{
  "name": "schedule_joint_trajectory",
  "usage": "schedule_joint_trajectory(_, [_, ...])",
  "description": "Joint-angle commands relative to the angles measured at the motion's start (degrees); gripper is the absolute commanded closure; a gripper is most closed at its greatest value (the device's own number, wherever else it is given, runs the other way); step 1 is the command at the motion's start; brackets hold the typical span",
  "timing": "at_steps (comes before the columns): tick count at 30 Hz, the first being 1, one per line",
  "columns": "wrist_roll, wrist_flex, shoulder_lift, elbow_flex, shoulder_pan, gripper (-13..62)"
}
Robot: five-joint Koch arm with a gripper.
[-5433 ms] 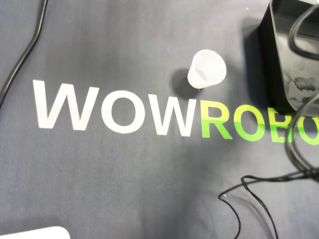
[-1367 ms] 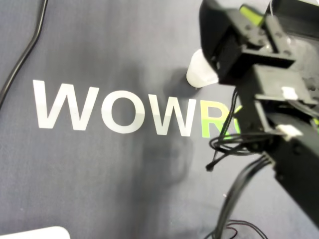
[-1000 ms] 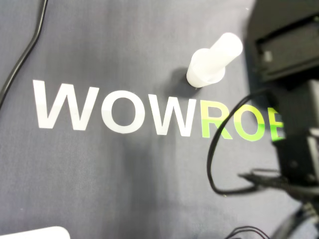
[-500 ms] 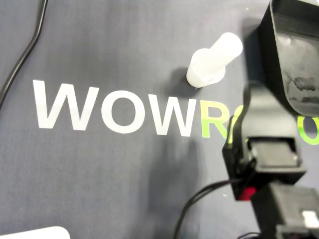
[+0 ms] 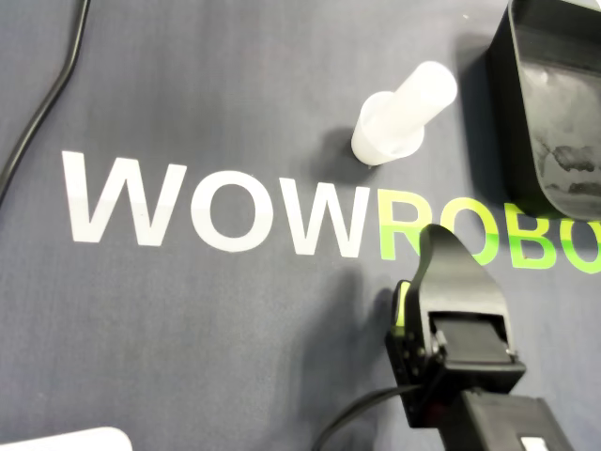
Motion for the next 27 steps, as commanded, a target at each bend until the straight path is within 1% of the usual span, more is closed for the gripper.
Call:
schedule_joint_trajectory(1, [1.8,-2.2,4.4,2.0,0.0,15.6])
schedule_joint_trajectory(10, [3.4,5.1,4.2,2.0,0.1,15.6])
schedule_joint_trajectory(27, [3.3,5.4,4.3,2.0,-0.1,15.6])
